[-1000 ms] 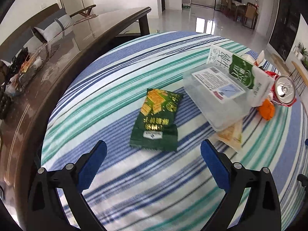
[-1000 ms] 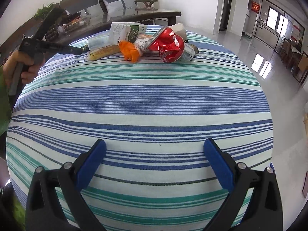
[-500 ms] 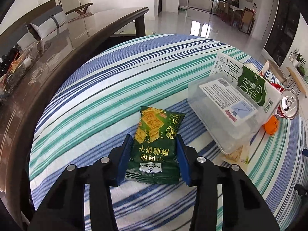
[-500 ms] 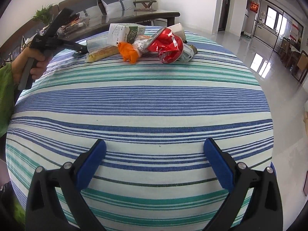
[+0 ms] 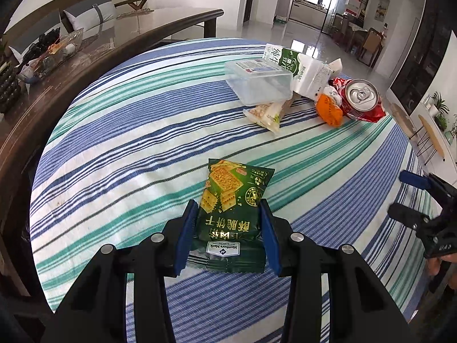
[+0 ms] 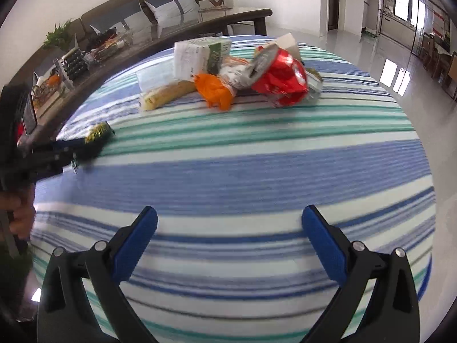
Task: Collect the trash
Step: 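Grasp the green cracker packet with the left gripper while the right gripper grasps the orange-wrapped roll, then lift the cracker packet with the left gripper while the right gripper lifts the roll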
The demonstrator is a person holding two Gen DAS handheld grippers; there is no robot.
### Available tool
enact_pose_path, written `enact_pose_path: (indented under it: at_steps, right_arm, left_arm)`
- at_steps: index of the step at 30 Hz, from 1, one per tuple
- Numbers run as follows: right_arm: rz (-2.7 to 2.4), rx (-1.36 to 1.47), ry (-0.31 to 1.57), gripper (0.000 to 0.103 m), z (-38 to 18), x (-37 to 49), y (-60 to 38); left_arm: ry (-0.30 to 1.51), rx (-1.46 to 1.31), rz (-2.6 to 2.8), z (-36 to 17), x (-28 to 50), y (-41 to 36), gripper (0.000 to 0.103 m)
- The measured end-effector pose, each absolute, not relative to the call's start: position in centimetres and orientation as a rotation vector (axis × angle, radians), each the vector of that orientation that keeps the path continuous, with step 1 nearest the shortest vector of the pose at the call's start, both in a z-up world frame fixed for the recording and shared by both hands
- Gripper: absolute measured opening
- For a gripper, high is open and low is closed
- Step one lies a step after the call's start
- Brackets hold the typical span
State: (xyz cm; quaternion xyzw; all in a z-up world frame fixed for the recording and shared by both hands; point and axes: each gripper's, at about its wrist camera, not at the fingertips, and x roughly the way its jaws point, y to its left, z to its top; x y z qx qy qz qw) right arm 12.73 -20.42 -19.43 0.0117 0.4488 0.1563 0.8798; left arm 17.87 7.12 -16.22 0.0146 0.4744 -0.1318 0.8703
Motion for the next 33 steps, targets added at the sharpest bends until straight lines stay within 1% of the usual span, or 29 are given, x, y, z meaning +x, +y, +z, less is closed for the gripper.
enact_pose_path:
  at_steps: [2,4,5,8,9,10,11,12,16,23,29,32,33]
  right_arm:
    - [0.306,0.034,0.926,0.094,-19.1,15.2,-19.1]
    - [0.282,0.055,0.917,0.079,-18.8,17.5,-18.2]
    - [0.268,0.059,0.914,0.077,-18.7,18.5,-17.9]
    - [0.235,0.065,0.911,0.076,-18.8,20.8,-17.1]
    - [0.231,0.074,0.909,0.072,-18.8,21.3,-17.0]
    - [0.231,0.075,0.907,0.059,-18.9,21.6,-16.9]
    - [0.222,0.069,0.906,0.052,-19.0,21.9,-16.8]
    - [0.215,0.067,0.905,0.040,-19.1,21.9,-16.7]
    - [0.248,0.037,0.884,0.037,-18.7,19.8,-16.9]
    - [0.301,-0.101,0.863,0.037,-18.0,11.5,-19.0]
    - [0.255,-0.166,0.854,0.037,-19.1,6.7,-21.3]
    - [0.270,-0.142,0.851,0.040,-19.7,5.8,-21.6]
    - [0.277,-0.131,0.856,0.044,-19.8,5.7,-21.7]
  left_arm:
    - [0.985,0.026,-0.278,-16.3,17.3,6.8,0.043]
    - [0.978,0.016,-0.275,-16.3,16.9,6.7,0.043]
    - [0.976,0.011,-0.274,-16.3,16.8,6.7,0.043]
    - [0.974,-0.008,-0.273,-16.2,16.3,6.6,0.043]
    - [0.973,-0.011,-0.271,-16.2,16.1,6.6,0.043]
    - [0.971,-0.012,-0.269,-16.3,16.0,6.7,0.043]
    - [0.969,-0.012,-0.266,-16.3,15.8,6.6,0.043]
    - [0.968,-0.011,-0.265,-16.3,15.7,6.5,0.043]
    - [0.968,-0.026,-0.269,-16.2,15.4,6.5,0.043]
    - [0.965,-0.036,-0.293,-16.2,14.1,5.3,0.043]
    - [0.957,-0.006,-0.316,-16.3,12.4,2.4,0.043]
    - [0.952,0.023,-0.320,-16.4,11.7,1.1,0.044]
    - [0.951,0.032,-0.320,-16.4,11.6,0.9,0.045]
